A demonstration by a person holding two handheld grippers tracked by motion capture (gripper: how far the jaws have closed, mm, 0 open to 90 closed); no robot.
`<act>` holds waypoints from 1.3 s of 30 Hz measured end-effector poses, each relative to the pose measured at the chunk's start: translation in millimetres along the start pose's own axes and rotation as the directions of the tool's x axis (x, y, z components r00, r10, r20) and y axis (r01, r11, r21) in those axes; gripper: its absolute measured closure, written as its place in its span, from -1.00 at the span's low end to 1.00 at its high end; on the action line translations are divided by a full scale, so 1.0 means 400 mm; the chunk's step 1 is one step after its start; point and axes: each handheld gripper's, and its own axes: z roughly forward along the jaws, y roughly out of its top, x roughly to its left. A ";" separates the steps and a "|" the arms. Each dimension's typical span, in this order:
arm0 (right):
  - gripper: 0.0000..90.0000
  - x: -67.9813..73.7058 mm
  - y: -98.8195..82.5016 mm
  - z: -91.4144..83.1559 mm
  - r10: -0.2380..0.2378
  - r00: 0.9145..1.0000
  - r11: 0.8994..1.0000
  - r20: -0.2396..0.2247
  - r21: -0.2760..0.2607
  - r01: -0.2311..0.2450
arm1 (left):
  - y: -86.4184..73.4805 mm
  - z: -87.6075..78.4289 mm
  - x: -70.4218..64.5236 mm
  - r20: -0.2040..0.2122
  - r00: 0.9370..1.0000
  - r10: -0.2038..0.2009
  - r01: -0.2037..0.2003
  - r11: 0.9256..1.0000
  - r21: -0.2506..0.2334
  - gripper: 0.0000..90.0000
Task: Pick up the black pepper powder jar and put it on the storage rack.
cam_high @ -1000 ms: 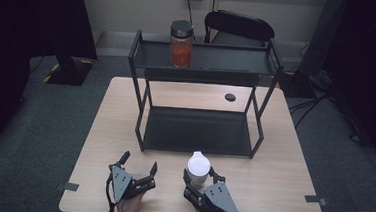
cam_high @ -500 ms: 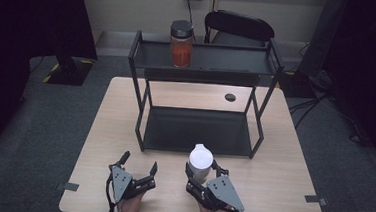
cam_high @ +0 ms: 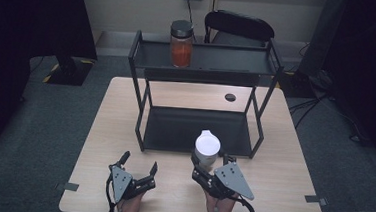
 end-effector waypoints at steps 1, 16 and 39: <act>-0.32 -0.002 0.005 0.001 0.000 1.000 1.000 0.002 -0.003 0.000 | 0.000 0.000 0.000 0.000 1.000 0.000 0.000 1.000 0.000 -0.96; -0.32 -0.041 0.077 0.025 0.019 1.000 0.999 -0.002 -0.047 -0.019 | 0.000 0.000 0.000 0.000 1.000 0.000 0.000 1.000 0.000 -0.96; -0.32 -0.092 0.235 0.116 0.006 1.000 0.998 0.010 -0.069 -0.005 | 0.000 0.000 0.000 -0.001 1.000 0.000 0.000 1.000 0.000 -0.96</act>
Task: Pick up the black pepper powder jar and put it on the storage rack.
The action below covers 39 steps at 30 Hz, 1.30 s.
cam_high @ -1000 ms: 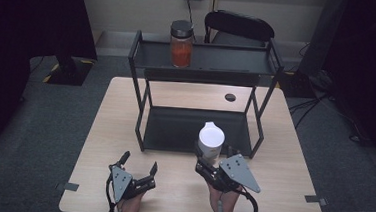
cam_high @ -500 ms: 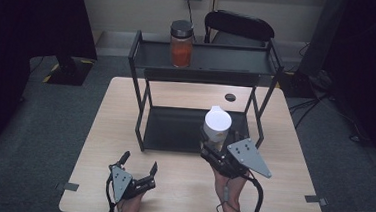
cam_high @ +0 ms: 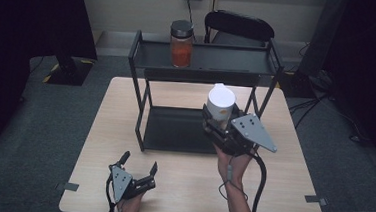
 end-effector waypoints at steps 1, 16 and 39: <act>-0.32 0.000 0.009 0.006 -0.004 1.000 1.000 0.001 -0.001 0.004 | 0.000 0.000 0.000 0.000 1.000 0.000 0.000 1.000 0.000 -0.96; -0.32 -0.010 0.090 0.090 -0.039 0.999 0.999 0.008 -0.003 0.039 | 0.000 0.000 -0.003 -0.006 1.000 0.000 0.000 1.000 0.000 -0.95; -0.32 -0.016 0.222 0.221 -0.053 0.997 0.999 0.050 -0.005 0.053 | 0.000 0.000 -0.004 -0.008 1.000 0.000 0.000 1.000 0.000 -0.95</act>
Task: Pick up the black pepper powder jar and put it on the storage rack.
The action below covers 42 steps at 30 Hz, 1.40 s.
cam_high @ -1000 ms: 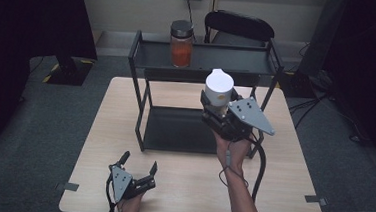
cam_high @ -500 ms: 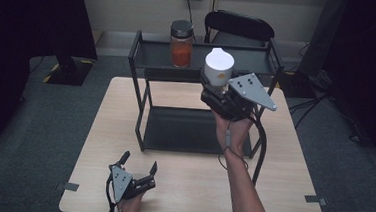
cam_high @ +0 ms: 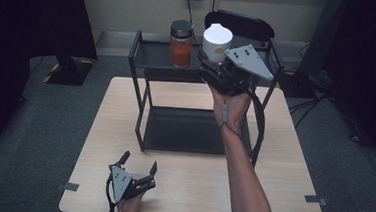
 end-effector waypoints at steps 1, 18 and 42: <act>-0.32 -0.001 0.004 0.007 0.002 1.000 1.000 0.004 0.002 -0.002 | 0.000 0.000 0.000 0.000 1.000 0.000 0.000 1.000 0.000 -0.95; -0.32 -0.018 0.008 0.126 0.023 0.999 0.999 0.044 0.042 -0.025 | 0.001 0.000 0.002 0.003 1.000 0.002 -0.002 1.000 0.002 -0.96; -0.32 -0.041 0.012 0.171 0.067 0.997 0.993 0.029 0.096 -0.070 | 0.001 0.000 0.002 0.004 1.000 0.002 -0.002 1.000 0.002 -0.96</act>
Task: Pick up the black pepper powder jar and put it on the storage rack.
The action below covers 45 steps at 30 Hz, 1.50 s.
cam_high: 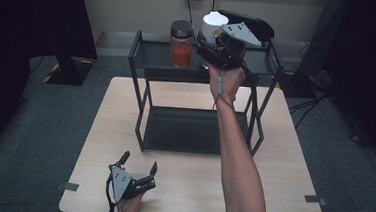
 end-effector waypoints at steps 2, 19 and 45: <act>-0.32 -0.001 0.001 -0.001 -0.001 1.000 1.000 -0.001 0.001 0.001 | 0.000 0.000 0.000 0.000 1.000 0.000 0.000 1.000 0.000 -0.96; -0.90 0.007 -0.032 -0.010 0.006 1.000 0.998 0.017 -0.057 -0.005 | 0.000 0.000 0.000 0.001 1.000 0.001 -0.001 1.000 0.000 -0.96; -1.00 0.052 -0.092 -0.041 -0.017 0.999 0.992 0.041 -0.125 0.022 | 0.000 0.000 0.001 0.003 1.000 -0.002 0.002 1.000 -0.001 -0.96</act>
